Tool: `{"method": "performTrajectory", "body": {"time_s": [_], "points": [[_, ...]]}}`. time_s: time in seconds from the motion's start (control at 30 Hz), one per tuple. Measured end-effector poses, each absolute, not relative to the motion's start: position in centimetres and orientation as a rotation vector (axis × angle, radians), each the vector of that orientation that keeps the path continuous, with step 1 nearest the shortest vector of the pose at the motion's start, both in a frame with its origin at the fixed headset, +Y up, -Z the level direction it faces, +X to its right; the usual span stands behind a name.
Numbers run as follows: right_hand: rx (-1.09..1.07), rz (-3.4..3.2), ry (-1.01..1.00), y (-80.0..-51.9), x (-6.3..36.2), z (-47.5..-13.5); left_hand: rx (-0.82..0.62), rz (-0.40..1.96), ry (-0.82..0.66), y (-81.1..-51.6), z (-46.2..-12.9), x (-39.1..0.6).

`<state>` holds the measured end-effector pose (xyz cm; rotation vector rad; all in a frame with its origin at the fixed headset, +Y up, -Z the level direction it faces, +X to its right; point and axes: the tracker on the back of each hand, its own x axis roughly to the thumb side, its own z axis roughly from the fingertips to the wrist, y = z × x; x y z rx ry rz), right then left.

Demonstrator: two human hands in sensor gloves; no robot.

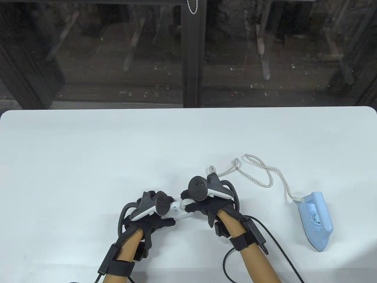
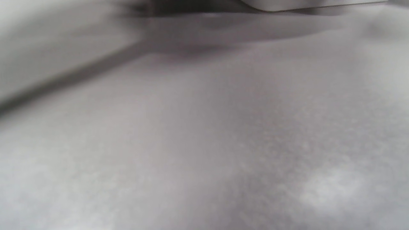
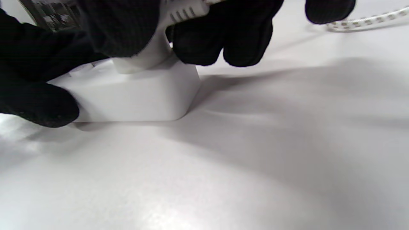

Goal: Plug the electric iron into the power strip

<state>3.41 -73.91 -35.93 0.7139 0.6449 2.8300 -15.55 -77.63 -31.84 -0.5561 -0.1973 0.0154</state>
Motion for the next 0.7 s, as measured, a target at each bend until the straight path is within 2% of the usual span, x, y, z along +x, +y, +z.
{"method": "performTrajectory", "body": {"time_s": [0.17, 0.33, 0.47, 0.6, 0.7], "points": [[0.691, 2.878, 0.609, -74.0, 3.3, -35.2, -0.551, 0.002, -0.196, -77.6, -31.8, -15.5], [0.817, 2.93, 0.468, -73.9, 3.7, -34.1, -0.56, 0.004, -0.201, -77.6, -31.8, -15.5], [0.798, 2.901, 0.416, -71.7, 5.5, -33.8, -0.554, 0.021, -0.214, -76.4, -31.7, -15.6], [0.73, 2.857, 0.221, -69.2, 8.8, -33.6, -0.473, 0.112, -0.202, -73.7, -31.4, -16.7], [0.619, 2.916, 0.026, -68.3, 12.0, -33.4, -0.319, 0.124, -0.116, -71.7, -31.2, -18.2]]}}
